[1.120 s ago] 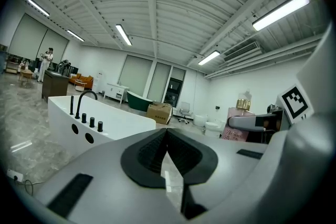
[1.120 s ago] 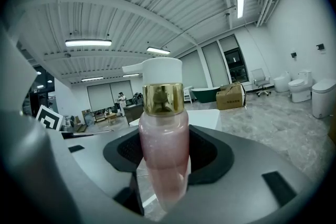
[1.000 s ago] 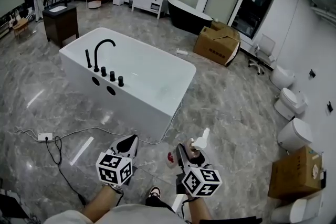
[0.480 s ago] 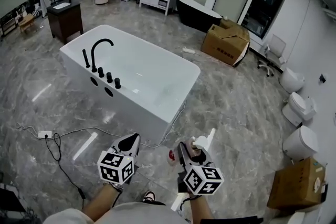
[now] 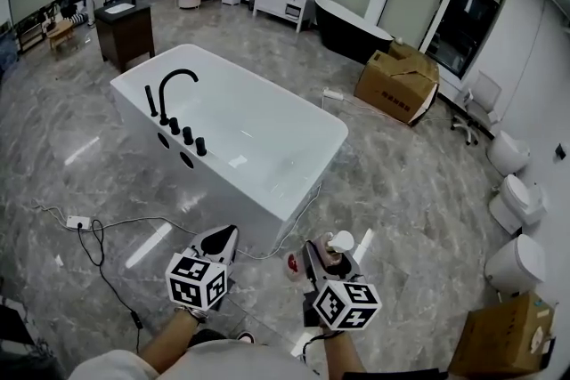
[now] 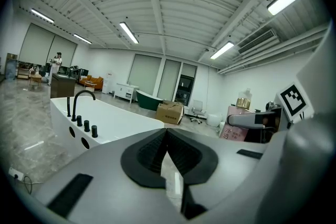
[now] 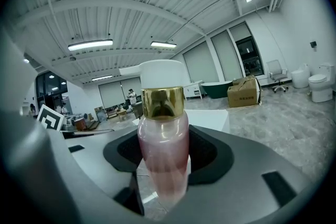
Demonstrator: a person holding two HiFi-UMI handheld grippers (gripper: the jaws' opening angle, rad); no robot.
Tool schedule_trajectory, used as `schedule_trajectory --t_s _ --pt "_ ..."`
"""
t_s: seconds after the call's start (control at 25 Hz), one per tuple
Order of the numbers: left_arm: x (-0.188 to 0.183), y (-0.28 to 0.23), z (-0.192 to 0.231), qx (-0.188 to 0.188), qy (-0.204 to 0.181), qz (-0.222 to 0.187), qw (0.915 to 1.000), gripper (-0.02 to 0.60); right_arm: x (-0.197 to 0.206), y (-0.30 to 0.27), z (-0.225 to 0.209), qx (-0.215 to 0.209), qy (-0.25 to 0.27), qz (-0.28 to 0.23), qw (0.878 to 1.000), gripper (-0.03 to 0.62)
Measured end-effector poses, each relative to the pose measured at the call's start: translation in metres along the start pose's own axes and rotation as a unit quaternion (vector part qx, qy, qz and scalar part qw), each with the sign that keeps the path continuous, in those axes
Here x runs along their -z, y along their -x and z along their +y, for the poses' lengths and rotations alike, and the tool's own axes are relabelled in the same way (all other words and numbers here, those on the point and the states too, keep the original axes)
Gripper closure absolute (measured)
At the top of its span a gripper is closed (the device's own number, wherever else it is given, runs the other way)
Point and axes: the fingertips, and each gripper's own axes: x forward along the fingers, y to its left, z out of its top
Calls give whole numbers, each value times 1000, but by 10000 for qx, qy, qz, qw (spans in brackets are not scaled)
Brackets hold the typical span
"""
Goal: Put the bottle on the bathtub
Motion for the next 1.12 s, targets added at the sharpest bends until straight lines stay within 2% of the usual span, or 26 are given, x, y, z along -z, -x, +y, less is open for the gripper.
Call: schedule_trajectory --t_s 0.56,0.92,1.12 --pt "9 -19 14 -192 56 164 9997 565 5 -28 -11 -167 -93 190 9996 356" --pt "-18 -75 32 -58 118 -86 9999 565 -23 -74 -24 -171 208 162 9995 356" --pt "-31 -107 51 -6 102 -55 9999 566 -40 -111 -27 -228 199 77 9995 356"
